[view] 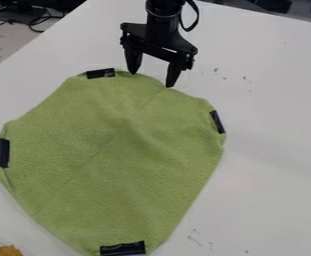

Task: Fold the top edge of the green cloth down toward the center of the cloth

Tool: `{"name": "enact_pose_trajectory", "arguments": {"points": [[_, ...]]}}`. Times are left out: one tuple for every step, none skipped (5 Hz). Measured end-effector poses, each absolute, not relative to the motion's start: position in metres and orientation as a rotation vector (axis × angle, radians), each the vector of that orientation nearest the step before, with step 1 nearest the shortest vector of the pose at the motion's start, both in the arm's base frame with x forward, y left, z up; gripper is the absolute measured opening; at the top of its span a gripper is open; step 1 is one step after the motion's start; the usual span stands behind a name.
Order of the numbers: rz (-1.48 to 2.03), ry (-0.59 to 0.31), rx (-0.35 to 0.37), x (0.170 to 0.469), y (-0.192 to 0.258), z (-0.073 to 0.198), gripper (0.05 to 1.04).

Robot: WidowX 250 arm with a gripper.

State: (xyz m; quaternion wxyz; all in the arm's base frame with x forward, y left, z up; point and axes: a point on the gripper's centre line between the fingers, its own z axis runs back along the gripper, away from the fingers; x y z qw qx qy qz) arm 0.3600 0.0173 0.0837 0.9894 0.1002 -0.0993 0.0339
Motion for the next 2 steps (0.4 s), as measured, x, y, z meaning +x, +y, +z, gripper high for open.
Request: {"name": "enact_pose_trajectory", "arguments": {"points": [[0.062, -0.166, 0.199, 0.358, 0.017, 0.072, 0.998], [0.023, -0.155, 0.182, 0.365, 0.031, 0.061, 0.998]]}}
